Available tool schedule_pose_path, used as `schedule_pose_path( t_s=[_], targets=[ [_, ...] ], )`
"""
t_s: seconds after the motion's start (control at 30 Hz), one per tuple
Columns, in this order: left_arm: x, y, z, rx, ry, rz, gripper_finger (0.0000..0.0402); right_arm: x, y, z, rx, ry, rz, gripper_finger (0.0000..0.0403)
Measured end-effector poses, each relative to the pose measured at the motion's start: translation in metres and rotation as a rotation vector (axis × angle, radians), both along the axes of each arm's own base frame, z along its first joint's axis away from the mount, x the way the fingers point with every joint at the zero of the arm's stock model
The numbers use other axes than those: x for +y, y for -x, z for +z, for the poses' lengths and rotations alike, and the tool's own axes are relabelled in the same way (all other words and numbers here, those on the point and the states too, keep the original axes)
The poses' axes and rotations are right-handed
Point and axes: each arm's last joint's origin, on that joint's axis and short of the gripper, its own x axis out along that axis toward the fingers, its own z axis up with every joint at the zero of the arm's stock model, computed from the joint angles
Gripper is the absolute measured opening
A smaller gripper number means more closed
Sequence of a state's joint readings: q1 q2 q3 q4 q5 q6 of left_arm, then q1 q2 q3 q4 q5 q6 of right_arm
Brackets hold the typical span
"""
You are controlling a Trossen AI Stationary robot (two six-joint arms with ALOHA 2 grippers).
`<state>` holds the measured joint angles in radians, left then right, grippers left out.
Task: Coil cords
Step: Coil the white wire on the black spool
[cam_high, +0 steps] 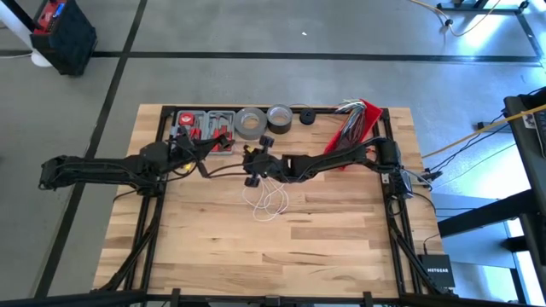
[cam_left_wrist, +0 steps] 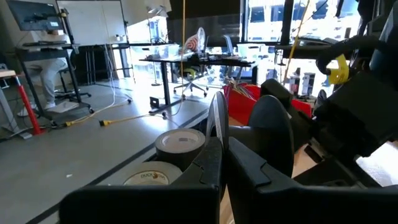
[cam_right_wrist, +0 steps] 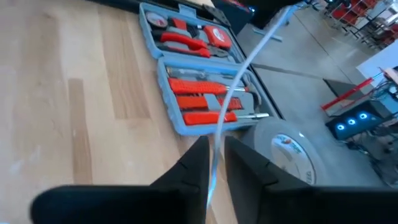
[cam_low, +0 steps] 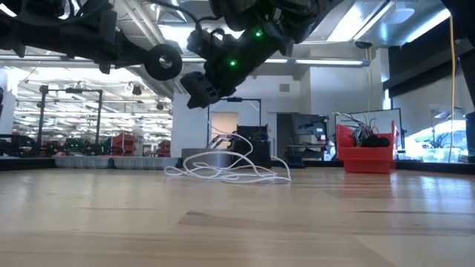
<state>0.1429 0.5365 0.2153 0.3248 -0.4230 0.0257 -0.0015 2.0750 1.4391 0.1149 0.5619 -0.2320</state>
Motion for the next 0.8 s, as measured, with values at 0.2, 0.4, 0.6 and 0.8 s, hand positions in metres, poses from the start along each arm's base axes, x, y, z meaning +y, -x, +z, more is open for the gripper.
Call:
schedule_pose_path(
  t_s=[0.2,0.4,0.6,0.8],
  targets=[
    [0.000,0.000,0.000,0.000,0.000,-0.001,0.0000,0.000,0.003,-0.004,0.059,0.016,-0.006,0.0032],
    [0.000,0.000,0.000,0.004,-0.004,-0.003,0.0000,0.001,0.009,-0.013,0.174,0.012,0.008,0.0030],
    [0.000,0.000,0.000,0.003,-0.005,-0.002,0.0000,0.000,0.010,-0.013,0.187,0.021,-0.005,0.0030],
    [0.000,0.000,0.001,-0.020,0.018,-0.014,0.0000,0.002,0.002,-0.007,0.072,-0.018,0.057,0.0007]
  ],
)
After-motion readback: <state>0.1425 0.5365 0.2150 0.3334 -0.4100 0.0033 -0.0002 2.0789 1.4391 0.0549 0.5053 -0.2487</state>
